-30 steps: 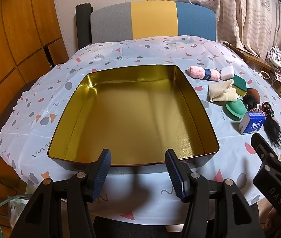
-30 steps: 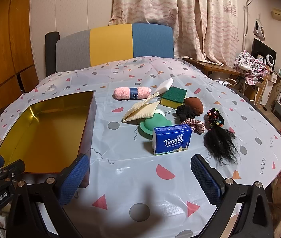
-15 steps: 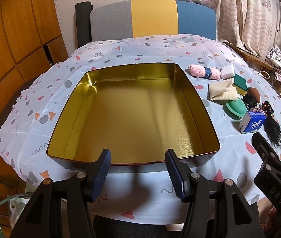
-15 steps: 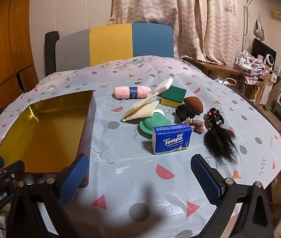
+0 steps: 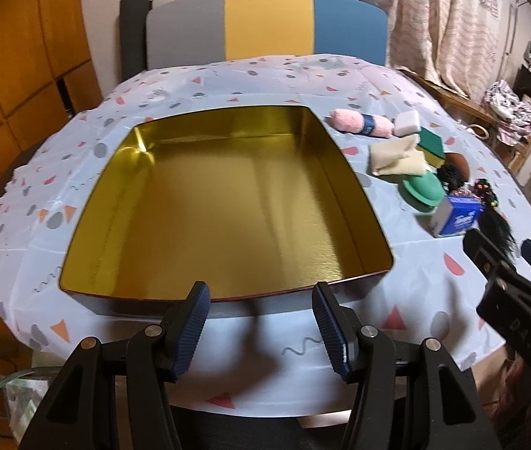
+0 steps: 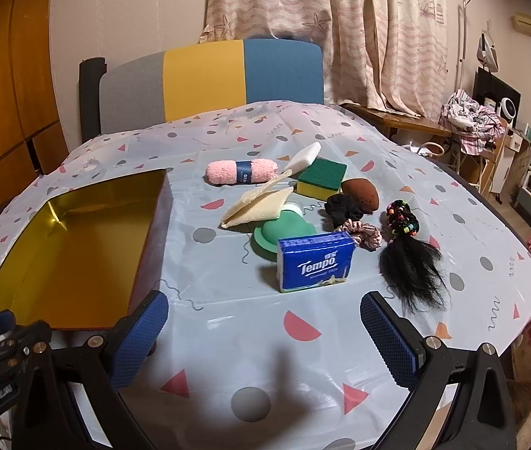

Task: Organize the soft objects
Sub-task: 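Grasp the black beaded hair extension with the right tool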

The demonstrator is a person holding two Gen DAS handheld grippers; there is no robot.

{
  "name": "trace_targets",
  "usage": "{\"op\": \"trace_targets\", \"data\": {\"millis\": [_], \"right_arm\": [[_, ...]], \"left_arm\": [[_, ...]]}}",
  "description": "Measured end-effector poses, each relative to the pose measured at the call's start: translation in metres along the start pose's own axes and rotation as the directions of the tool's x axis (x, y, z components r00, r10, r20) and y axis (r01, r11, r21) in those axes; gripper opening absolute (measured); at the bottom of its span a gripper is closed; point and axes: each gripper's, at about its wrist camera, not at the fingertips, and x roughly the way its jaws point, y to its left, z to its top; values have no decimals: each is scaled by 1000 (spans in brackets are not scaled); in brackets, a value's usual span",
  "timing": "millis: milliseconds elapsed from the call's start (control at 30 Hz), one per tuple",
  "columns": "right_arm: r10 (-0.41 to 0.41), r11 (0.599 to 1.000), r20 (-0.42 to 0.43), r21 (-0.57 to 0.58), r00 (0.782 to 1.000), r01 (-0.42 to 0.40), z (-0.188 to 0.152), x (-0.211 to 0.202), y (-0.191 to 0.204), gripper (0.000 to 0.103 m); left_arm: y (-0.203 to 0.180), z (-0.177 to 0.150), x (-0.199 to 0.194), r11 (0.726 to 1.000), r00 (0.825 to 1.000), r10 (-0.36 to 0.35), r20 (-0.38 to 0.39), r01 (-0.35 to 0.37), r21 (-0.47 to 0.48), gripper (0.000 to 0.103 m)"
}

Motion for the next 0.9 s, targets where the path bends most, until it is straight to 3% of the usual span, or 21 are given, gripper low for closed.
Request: {"op": "trace_targets", "data": {"millis": [200, 300, 400, 567, 667, 767, 900], "right_arm": [[17, 999, -37, 46, 999, -15, 8, 16, -36, 103], [4, 996, -25, 84, 1000, -2, 15, 26, -69, 103], [-66, 994, -11, 90, 998, 66, 25, 39, -103, 103], [-160, 973, -4, 169, 987, 158, 50, 69, -163, 103], [-166, 958, -39, 231, 985, 170, 63, 95, -188, 102], [-168, 954, -92, 234, 981, 186, 70, 127, -201, 92], [-140, 961, -127, 220, 982, 166, 69, 155, -206, 79]], "left_arm": [[-15, -2, -10, 996, 998, -57, 36, 54, 70, 57], [-20, -3, -16, 982, 983, -177, 41, 173, 80, 57], [-19, -3, -16, 952, 953, -303, 24, 302, 49, 57], [-28, -2, -9, 959, 959, -282, -7, 282, 35, 57], [-34, -3, -8, 951, 952, -307, -19, 307, 44, 57], [-41, -1, -7, 931, 933, -358, -36, 359, 59, 58], [-49, 1, -7, 924, 928, -370, -52, 373, 85, 62]]}}
